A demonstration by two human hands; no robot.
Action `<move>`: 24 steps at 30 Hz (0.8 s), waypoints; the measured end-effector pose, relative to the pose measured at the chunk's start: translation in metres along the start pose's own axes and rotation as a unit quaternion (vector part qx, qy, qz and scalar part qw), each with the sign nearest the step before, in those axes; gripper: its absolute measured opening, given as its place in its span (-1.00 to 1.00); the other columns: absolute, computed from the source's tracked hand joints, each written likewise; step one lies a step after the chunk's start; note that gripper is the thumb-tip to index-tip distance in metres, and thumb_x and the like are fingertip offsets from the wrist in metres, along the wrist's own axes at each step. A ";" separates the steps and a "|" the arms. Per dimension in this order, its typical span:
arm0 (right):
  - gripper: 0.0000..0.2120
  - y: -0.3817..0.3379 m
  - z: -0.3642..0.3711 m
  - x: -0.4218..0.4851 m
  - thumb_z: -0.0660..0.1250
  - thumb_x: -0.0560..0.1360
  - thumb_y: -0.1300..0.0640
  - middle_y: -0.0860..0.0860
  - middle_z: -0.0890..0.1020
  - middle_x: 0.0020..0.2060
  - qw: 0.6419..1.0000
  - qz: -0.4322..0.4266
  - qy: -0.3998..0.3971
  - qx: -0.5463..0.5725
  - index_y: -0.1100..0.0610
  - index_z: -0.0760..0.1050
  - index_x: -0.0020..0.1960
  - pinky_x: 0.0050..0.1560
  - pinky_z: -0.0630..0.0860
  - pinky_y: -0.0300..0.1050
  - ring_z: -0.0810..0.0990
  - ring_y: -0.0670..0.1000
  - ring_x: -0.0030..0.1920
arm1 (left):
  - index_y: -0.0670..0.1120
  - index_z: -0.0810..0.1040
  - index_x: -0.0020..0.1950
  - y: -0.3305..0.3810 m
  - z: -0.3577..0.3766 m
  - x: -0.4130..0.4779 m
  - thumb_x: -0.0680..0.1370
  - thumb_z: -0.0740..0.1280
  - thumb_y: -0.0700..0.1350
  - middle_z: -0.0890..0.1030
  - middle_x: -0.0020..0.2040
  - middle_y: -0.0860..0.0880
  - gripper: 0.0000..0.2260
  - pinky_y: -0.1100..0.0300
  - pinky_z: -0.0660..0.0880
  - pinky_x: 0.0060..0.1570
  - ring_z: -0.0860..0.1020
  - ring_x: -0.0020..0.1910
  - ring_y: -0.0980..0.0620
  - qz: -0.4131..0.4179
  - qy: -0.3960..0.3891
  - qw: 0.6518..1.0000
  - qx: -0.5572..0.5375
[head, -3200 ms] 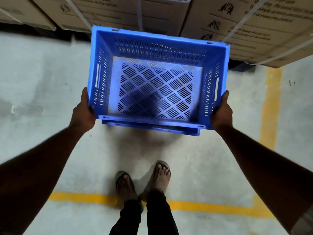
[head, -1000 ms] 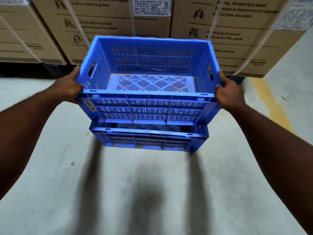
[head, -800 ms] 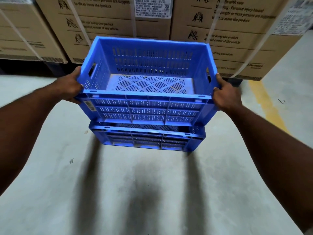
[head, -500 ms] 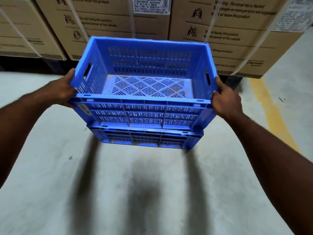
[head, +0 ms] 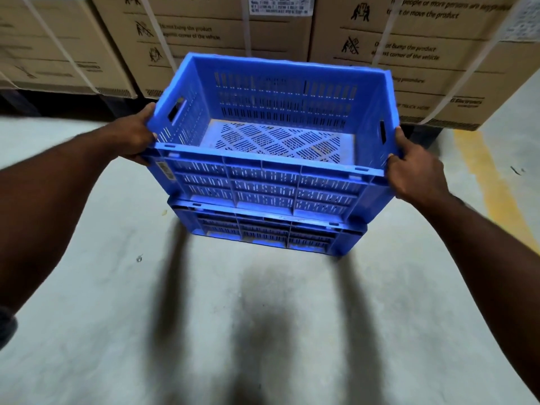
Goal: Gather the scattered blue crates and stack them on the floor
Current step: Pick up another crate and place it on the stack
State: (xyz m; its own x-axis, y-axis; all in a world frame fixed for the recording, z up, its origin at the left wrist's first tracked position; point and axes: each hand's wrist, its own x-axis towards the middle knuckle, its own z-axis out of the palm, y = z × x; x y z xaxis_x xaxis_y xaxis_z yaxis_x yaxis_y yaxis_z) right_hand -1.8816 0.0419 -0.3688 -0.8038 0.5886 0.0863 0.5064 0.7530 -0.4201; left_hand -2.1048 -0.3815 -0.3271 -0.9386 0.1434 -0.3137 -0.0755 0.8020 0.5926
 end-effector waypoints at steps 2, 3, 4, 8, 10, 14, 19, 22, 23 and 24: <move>-0.44 0.000 -0.003 0.002 0.05 0.48 -0.01 0.23 0.59 0.05 1.000 -0.008 -0.009 -0.006 -0.25 0.06 0.46 -0.04 0.59 0.21 0.59 0.32 -0.16 | 0.24 0.06 0.53 0.001 -0.002 -0.001 0.58 0.18 -0.32 0.39 0.39 -0.16 -0.33 -0.10 0.58 -0.38 0.58 0.06 -0.25 -0.004 0.002 1.000 0.010; -0.43 -0.001 -0.005 0.005 0.05 0.46 0.00 0.23 0.59 0.04 1.000 -0.011 -0.014 -0.012 -0.25 0.06 0.45 -0.06 0.60 0.21 0.60 0.32 -0.18 | 0.23 0.02 0.54 0.001 -0.003 -0.002 0.58 0.19 -0.32 0.37 0.40 -0.13 -0.31 -0.10 0.59 -0.37 0.58 0.08 -0.26 -0.007 -0.004 1.000 0.012; -0.42 -0.002 -0.008 0.008 0.06 0.46 0.02 0.23 0.60 0.04 0.999 -0.013 -0.021 -0.020 -0.23 0.06 0.45 -0.06 0.59 0.21 0.60 0.32 -0.19 | 0.22 -0.01 0.55 0.000 -0.004 -0.003 0.58 0.19 -0.32 0.36 0.41 -0.10 -0.30 -0.09 0.59 -0.36 0.58 0.08 -0.25 -0.008 -0.015 1.000 0.011; -0.41 -0.005 -0.014 0.012 0.08 0.47 0.07 0.27 0.59 0.05 0.998 -0.018 -0.038 -0.041 -0.16 0.04 0.47 -0.10 0.60 0.24 0.61 0.34 -0.18 | 0.19 0.02 0.56 -0.005 -0.003 -0.011 0.60 0.18 -0.31 0.42 0.26 -0.08 -0.34 0.01 0.59 -0.34 0.57 -0.01 -0.17 -0.012 -0.035 0.999 0.003; -0.42 -0.006 -0.013 0.007 0.08 0.48 0.06 0.25 0.59 0.04 0.998 -0.021 -0.037 -0.044 -0.18 0.05 0.47 -0.11 0.60 0.25 0.60 0.34 -0.18 | 0.16 0.07 0.55 -0.007 -0.004 -0.014 0.60 0.18 -0.31 0.42 0.23 -0.10 -0.37 0.03 0.58 -0.39 0.56 -0.05 -0.18 -0.008 -0.021 1.000 0.005; -0.49 -0.003 -0.013 -0.004 0.08 0.54 0.04 0.23 0.57 0.03 0.997 -0.035 -0.053 -0.044 -0.18 0.06 0.46 -0.13 0.61 0.22 0.58 0.28 -0.18 | 0.17 0.11 0.53 -0.013 -0.004 -0.019 0.57 0.18 -0.31 0.48 0.28 -0.18 -0.37 0.02 0.59 -0.40 0.59 -0.08 -0.18 0.003 -0.030 0.999 0.019; -0.43 -0.003 -0.015 -0.009 0.10 0.58 0.07 0.31 0.53 0.17 0.997 -0.012 -0.038 -0.065 -0.14 0.05 0.55 0.03 0.49 0.10 0.52 0.33 0.06 | 0.24 -0.07 0.55 -0.030 0.000 -0.027 0.56 0.20 -0.27 0.45 0.28 -0.19 -0.27 0.03 0.62 -0.39 0.61 -0.12 -0.22 0.000 -0.007 1.000 0.030; -0.44 -0.001 -0.020 -0.019 0.10 0.60 0.05 0.31 0.52 0.20 0.996 -0.011 -0.047 -0.074 -0.13 0.03 0.57 0.04 0.45 0.09 0.51 0.33 0.10 | 0.29 -0.10 0.54 -0.039 -0.004 -0.032 0.57 0.22 -0.20 0.49 0.18 -0.21 -0.28 -0.06 0.65 -0.22 0.63 -0.13 -0.26 0.015 -0.012 0.998 0.059; -0.44 0.001 -0.020 -0.023 0.09 0.61 0.02 0.31 0.53 0.19 0.995 -0.009 -0.048 -0.082 -0.13 0.01 0.57 0.01 0.44 0.08 0.51 0.33 0.09 | 0.29 -0.10 0.54 -0.043 -0.005 -0.032 0.58 0.22 -0.16 0.51 0.17 -0.24 -0.29 -0.09 0.63 -0.13 0.63 -0.12 -0.27 0.021 -0.009 0.996 0.087; -0.45 0.000 -0.019 -0.028 0.08 0.62 -0.03 0.32 0.52 0.17 0.995 -0.005 -0.043 -0.095 -0.12 0.00 0.57 0.00 0.43 0.07 0.51 0.32 0.09 | 0.28 -0.11 0.54 -0.047 -0.005 -0.031 0.59 0.22 -0.11 0.53 0.17 -0.28 -0.31 -0.09 0.60 -0.05 0.62 -0.11 -0.29 0.025 0.002 0.992 0.121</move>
State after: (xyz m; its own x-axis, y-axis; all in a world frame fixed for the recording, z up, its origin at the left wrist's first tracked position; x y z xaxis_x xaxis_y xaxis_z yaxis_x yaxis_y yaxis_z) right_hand -1.8532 0.0315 -0.3541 -0.8290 0.5592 0.0087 0.5409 0.8056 -0.2415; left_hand -2.0736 -0.4269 -0.3413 -0.9408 0.1845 -0.2845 0.0538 0.9097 0.4118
